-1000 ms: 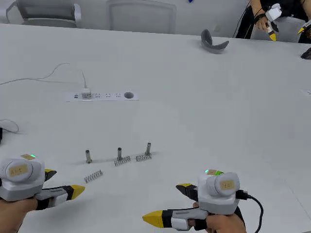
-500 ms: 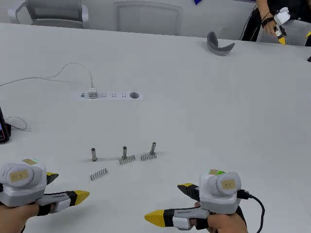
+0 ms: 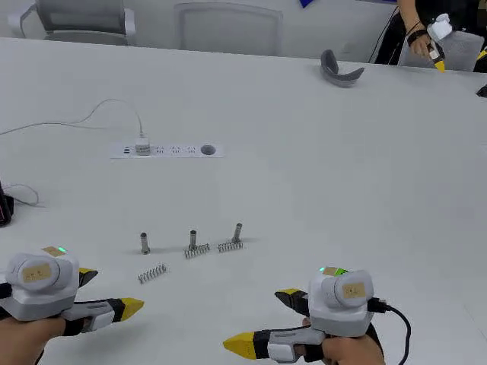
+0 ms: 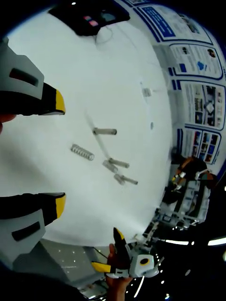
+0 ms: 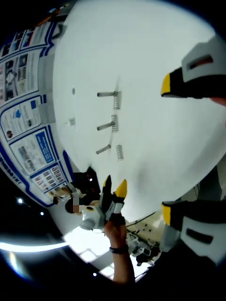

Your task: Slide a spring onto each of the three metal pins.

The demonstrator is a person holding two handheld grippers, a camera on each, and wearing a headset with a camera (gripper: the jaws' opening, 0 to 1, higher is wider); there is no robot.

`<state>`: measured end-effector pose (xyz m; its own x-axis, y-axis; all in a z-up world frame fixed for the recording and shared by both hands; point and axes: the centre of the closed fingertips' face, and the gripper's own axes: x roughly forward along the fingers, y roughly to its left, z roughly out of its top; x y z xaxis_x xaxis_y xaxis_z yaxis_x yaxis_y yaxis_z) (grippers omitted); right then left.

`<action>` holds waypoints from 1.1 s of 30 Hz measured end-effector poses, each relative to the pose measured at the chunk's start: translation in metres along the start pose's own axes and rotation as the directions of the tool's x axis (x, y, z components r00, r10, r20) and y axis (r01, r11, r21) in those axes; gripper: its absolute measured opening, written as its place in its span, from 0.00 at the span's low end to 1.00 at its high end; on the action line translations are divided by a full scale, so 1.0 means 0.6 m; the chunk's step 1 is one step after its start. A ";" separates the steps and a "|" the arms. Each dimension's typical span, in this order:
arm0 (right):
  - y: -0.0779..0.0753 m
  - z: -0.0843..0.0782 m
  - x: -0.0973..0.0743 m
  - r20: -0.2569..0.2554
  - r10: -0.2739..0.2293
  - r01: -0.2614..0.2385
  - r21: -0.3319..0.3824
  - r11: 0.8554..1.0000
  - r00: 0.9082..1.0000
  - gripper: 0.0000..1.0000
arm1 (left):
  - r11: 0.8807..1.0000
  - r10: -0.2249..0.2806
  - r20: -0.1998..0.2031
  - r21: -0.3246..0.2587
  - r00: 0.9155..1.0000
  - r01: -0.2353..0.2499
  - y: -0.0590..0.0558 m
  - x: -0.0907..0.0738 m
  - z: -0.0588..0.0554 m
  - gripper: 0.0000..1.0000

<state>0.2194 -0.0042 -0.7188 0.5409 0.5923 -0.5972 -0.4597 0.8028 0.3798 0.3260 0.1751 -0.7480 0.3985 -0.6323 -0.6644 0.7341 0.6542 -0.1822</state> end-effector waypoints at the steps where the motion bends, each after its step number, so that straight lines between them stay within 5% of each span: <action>1: 0.000 0.000 -0.001 0.001 0.000 0.000 0.001 1.000 1.000 0.92 | 1.000 -0.003 -0.003 0.011 1.000 0.003 -0.002 0.002 0.002 0.67; 18: -0.001 -0.002 -0.004 -0.006 0.001 -0.001 -0.001 1.000 1.000 0.91 | 0.993 -0.037 -0.037 0.108 0.999 0.041 -0.008 0.042 0.019 0.52; 33: -0.005 -0.006 -0.006 -0.011 0.001 0.000 0.007 1.000 1.000 0.91 | 0.994 -0.036 -0.055 0.099 0.998 0.041 0.011 0.107 0.010 0.30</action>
<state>0.2160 -0.0091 -0.7203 0.5327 0.5919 -0.6049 -0.4553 0.8029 0.3848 0.3598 0.1363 -0.7873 0.3411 -0.6311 -0.6966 0.8004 0.5837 -0.1369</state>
